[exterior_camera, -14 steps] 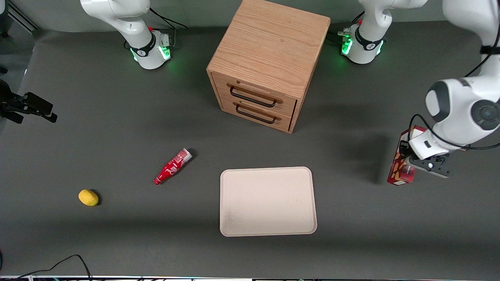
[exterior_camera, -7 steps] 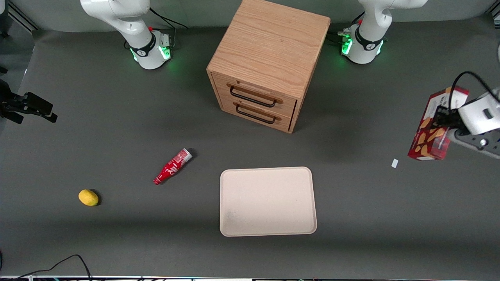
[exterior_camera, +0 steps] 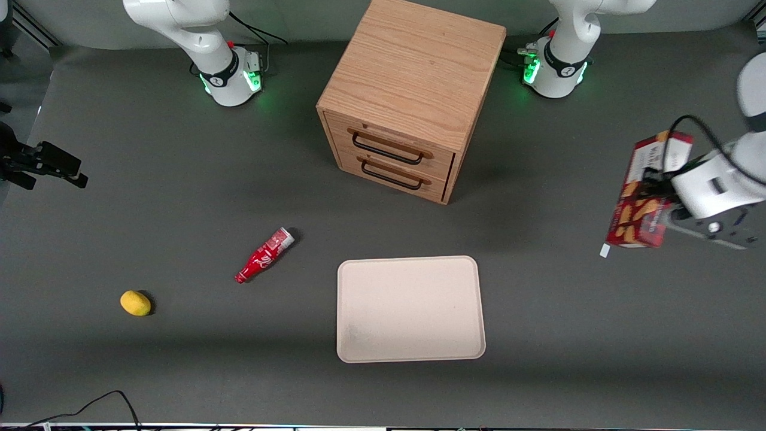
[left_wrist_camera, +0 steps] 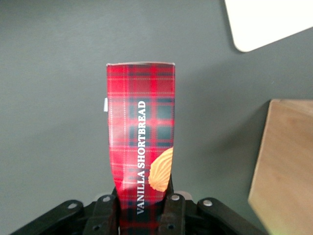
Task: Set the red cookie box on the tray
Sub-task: 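Lift the box upright with the left gripper, then carry the box over the cream tray and lower it onto it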
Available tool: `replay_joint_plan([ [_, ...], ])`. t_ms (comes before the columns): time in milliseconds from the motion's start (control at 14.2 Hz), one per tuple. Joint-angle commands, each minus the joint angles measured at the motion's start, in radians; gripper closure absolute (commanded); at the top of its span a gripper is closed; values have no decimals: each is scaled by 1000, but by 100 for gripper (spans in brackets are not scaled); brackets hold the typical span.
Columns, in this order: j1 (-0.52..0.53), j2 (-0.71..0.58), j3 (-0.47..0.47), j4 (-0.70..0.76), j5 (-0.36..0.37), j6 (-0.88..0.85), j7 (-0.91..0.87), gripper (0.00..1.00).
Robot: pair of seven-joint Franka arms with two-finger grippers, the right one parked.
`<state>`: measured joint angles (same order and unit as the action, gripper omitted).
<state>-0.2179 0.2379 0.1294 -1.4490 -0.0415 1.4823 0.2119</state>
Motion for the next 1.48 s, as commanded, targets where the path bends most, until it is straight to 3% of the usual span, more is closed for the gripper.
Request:
replay_joint_plan([
  [0,-17,98,-103,134,-5,1,-226,100],
  [353,-23,323,-293,312,-3,151,-605,100],
  [494,-64,392,-307,338,11,244,-704,100],
  [705,-144,529,-303,426,142,346,-804,100],
  [1058,-152,658,-297,453,231,484,-804,100],
  [1410,-152,718,-288,457,239,575,-804,100],
])
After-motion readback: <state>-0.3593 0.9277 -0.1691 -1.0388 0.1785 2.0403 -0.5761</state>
